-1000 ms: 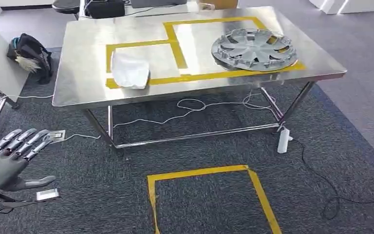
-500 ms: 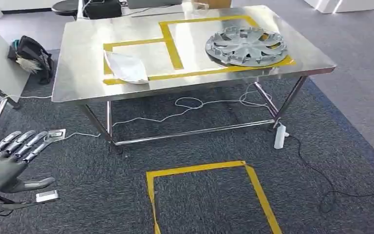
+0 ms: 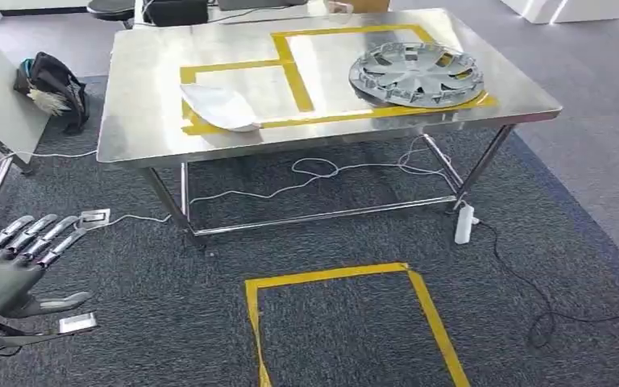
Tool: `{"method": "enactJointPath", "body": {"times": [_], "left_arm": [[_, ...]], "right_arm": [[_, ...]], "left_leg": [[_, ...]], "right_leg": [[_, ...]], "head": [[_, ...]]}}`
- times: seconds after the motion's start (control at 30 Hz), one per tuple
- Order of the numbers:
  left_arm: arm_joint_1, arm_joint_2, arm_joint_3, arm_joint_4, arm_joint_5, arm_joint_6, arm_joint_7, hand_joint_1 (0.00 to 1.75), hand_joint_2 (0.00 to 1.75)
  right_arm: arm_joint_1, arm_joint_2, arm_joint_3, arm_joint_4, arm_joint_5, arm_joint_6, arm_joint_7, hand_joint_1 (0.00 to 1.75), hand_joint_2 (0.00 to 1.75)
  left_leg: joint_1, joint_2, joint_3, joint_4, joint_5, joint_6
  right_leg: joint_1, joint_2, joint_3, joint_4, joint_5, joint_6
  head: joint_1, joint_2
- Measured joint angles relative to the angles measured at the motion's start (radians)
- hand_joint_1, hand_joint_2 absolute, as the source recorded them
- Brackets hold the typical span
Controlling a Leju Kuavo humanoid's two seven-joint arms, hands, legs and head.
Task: Take the parts from the cabinet and place them on the table.
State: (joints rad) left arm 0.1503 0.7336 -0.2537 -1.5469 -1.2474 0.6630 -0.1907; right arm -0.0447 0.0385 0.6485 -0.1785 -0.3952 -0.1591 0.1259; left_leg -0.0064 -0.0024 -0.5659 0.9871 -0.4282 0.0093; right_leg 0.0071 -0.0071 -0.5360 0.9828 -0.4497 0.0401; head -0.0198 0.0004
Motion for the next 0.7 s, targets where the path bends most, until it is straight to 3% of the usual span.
{"method": "enactJointPath", "body": {"times": [0.07, 0.1, 0.13, 0.2, 0.23, 0.27, 0.3, 0.33, 0.37, 0.4, 0.43, 0.47, 0.53, 0.57, 0.6, 0.63, 0.7], "left_arm": [[0.0, 0.0, 0.0, 0.0, 0.001, 0.0, 0.0, 0.0, 0.0], [-0.003, 0.0, 0.001, 0.0, 0.002, 0.0, 0.0, 0.0, 0.0], [-0.005, 0.0, 0.001, 0.0, 0.003, 0.001, 0.0, 0.0, 0.0], [-0.005, -0.001, 0.001, 0.0, 0.003, 0.001, 0.0, 0.0, 0.0], [-0.006, -0.002, 0.001, 0.0, 0.003, 0.001, 0.0, 0.0, 0.0], [-0.006, -0.003, 0.0, 0.0, 0.003, 0.001, 0.0, 0.0, 0.0], [-0.006, -0.005, -0.001, 0.002, 0.003, 0.001, 0.0, 0.0, 0.0], [-0.006, -0.006, -0.001, 0.002, 0.003, 0.001, -0.001, 0.0, 0.0], [-0.006, -0.008, -0.001, 0.002, 0.003, 0.001, -0.001, 0.0, 0.0], [-0.007, -0.008, 0.0, 0.002, 0.003, 0.001, -0.001, 0.0, 0.0], [-0.007, -0.005, 0.002, 0.002, 0.003, 0.001, -0.001, 0.0, 0.0], [-0.01, -0.005, 0.002, 0.003, 0.003, 0.001, -0.002, 0.0, 0.0], [-0.012, -0.004, 0.004, 0.003, 0.004, 0.003, -0.003, 0.0, 0.0], [-0.011, -0.004, 0.004, 0.003, 0.004, 0.003, -0.003, 0.0, 0.0], [-0.01, -0.004, 0.004, 0.004, 0.004, 0.003, -0.003, 0.0, 0.0], [-0.011, -0.004, 0.004, 0.005, 0.004, 0.003, -0.003, 0.0, 0.0], [-0.012, -0.004, 0.004, 0.005, 0.004, 0.003, -0.003, 0.0, 0.0]], "right_arm": [[0.0, 0.0, 0.0, 0.0, 0.0, 0.0, 0.0, 0.0, 0.0], [0.0, 0.0, 0.0, 0.0, 0.0, 0.0, 0.0, 0.0, 0.0], [0.0, 0.0, 0.0, 0.0, -0.001, 0.0, 0.0, 0.0, 0.0], [-0.001, 0.0, 0.0, 0.0, -0.001, 0.0, 0.0, 0.0, 0.0], [0.0, 0.0, 0.0, 0.0, -0.001, -0.001, 0.0, 0.0, 0.0], [0.0, 0.0, 0.0, 0.0, -0.002, -0.001, 0.0, 0.0, 0.0], [-0.001, 0.0, 0.0, 0.0, -0.002, -0.001, 0.0, 0.0, 0.0], [-0.002, 0.0, 0.0, 0.0, -0.002, -0.001, 0.0, 0.0, 0.0], [-0.003, 0.0, 0.0, 0.0, -0.002, -0.001, 0.0, 0.0, 0.0], [-0.004, 0.0, 0.0, 0.0, -0.002, -0.001, 0.0, 0.0, 0.0], [-0.007, 0.002, 0.0, -0.001, -0.002, 0.0, 0.0, 0.0, 0.0], [-0.006, 0.002, 0.0, -0.001, -0.002, 0.0, 0.0, 0.0, 0.0], [-0.006, 0.002, 0.0, -0.001, -0.002, 0.0, 0.0, 0.0, 0.0], [-0.005, 0.002, 0.0, -0.001, -0.002, 0.0, 0.0, 0.0, 0.0], [-0.005, 0.002, 0.0, -0.001, -0.002, 0.0, 0.0, 0.0, 0.0], [-0.005, 0.002, 0.0, -0.001, -0.002, 0.0, 0.0, 0.0, 0.0], [-0.005, 0.002, 0.0, -0.001, -0.002, 0.0, 0.0, 0.0, 0.0]], "left_leg": [[0.007, 0.001, -0.001, -0.008, 0.013, 0.009], [0.013, 0.004, -0.002, -0.012, 0.019, 0.012], [0.016, 0.004, -0.007, -0.012, 0.022, 0.016], [0.017, 0.004, -0.02, -0.012, 0.031, 0.016], [0.018, 0.004, -0.03, -0.012, 0.037, 0.013], [0.019, 0.004, -0.037, -0.012, 0.043, 0.01], [0.022, 0.004, -0.045, -0.012, 0.05, 0.005], [0.025, 0.004, -0.052, -0.011, 0.056, -0.001], [0.03, 0.003, -0.06, -0.011, 0.063, -0.008], [0.034, 0.001, -0.066, -0.009, 0.07, -0.016], [0.032, 0.0, -0.072, -0.007, 0.077, -0.025], [0.032, 0.0, -0.071, -0.01, 0.086, -0.034], [0.035, -0.002, -0.071, -0.013, 0.103, -0.046], [0.037, -0.002, -0.071, -0.017, 0.111, -0.055], [0.041, -0.001, -0.077, -0.013, 0.099, -0.06], [0.041, 0.001, -0.09, 0.016, 0.04, -0.06], [0.036, 0.001, -0.132, 0.16, -0.08, -0.063]], "right_leg": [[0.003, 0.001, -0.001, 0.001, 0.007, 0.008], [0.003, 0.005, -0.014, 0.014, -0.014, 0.011], [0.002, 0.006, -0.029, 0.056, -0.057, 0.016], [-0.004, 0.006, -0.087, 0.215, -0.15, 0.023], [-0.007, 0.006, -0.113, 0.288, -0.182, 0.026], [-0.009, 0.006, -0.119, 0.318, -0.188, 0.028], [-0.01, 0.006, -0.099, 0.297, -0.17, 0.03], [-0.011, 0.006, -0.061, 0.237, -0.137, 0.031], [-0.015, 0.006, 0.001, 0.136, -0.094, 0.033], [-0.02, 0.006, 0.059, 0.043, -0.068, 0.038], [-0.018, 0.011, 0.084, -0.011, -0.092, 0.042], [-0.012, 0.024, 0.08, 0.009, -0.064, 0.02], [-0.008, 0.024, 0.057, 0.017, -0.067, 0.008], [-0.007, 0.024, 0.05, 0.017, -0.062, -0.005], [-0.011, 0.018, 0.041, 0.015, -0.049, -0.021], [-0.01, 0.016, 0.028, 0.015, -0.038, -0.03], [-0.006, 0.015, 0.009, 0.015, -0.02, -0.041]], "head": [[0.0, 0.0], [0.0, 0.0], [0.006, 0.0], [0.006, 0.0], [0.007, 0.0], [0.006, 0.0], [0.006, 0.0], [0.006, 0.0], [0.006, 0.0], [0.007, 0.0], [0.008, 0.0], [0.003, 0.0], [0.001, 0.0], [0.002, 0.0], [0.001, 0.0], [-0.002, 0.0], [-0.003, 0.0]]}}
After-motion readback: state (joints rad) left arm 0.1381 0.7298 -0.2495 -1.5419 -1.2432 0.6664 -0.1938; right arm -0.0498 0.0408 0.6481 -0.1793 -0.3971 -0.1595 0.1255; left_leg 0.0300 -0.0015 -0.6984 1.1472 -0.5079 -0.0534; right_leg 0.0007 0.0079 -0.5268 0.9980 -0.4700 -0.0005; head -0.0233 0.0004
